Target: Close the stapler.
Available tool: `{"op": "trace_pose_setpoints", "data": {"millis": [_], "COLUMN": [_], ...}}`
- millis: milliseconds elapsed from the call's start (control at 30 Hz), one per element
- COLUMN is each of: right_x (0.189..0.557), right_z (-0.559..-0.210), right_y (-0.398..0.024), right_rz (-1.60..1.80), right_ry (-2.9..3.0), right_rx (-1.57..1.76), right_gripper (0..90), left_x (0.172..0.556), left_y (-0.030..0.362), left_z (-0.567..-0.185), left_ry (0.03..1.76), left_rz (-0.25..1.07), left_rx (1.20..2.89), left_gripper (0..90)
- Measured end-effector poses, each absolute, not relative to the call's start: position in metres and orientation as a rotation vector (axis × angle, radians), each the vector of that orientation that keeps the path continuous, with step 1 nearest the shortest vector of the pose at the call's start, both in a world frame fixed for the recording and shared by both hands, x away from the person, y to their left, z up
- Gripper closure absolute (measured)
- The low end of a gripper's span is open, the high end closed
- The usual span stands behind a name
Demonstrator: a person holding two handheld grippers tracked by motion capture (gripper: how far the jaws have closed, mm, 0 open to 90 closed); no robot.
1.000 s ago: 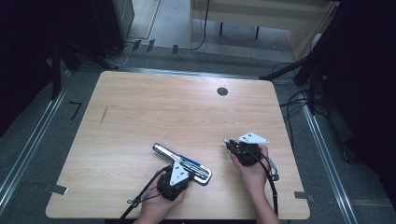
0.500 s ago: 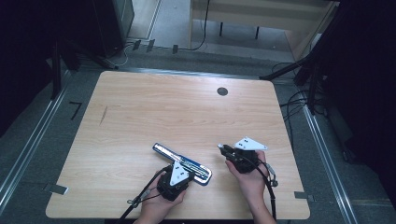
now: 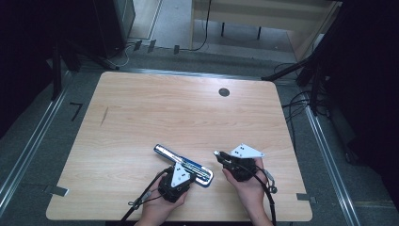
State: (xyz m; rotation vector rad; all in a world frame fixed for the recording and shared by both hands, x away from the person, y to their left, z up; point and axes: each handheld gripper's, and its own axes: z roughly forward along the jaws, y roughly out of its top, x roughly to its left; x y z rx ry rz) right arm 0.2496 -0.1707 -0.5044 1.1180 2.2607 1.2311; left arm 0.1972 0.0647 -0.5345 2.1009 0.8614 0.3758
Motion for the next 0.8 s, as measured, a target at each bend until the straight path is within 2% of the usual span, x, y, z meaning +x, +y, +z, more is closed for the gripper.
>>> {"op": "trace_pose_setpoints", "data": {"millis": [800], "right_x": [0.225], "right_z": [-0.493], "right_y": [-0.150], "right_rz": [1.301], "right_ry": [2.389], "right_rx": [0.966], "right_gripper": [80.3], "left_x": [0.197], "left_y": [0.065], "left_z": [-0.535], "left_ry": [0.868], "left_rz": [0.368], "left_rx": [2.094], "left_gripper": [90.0]}}
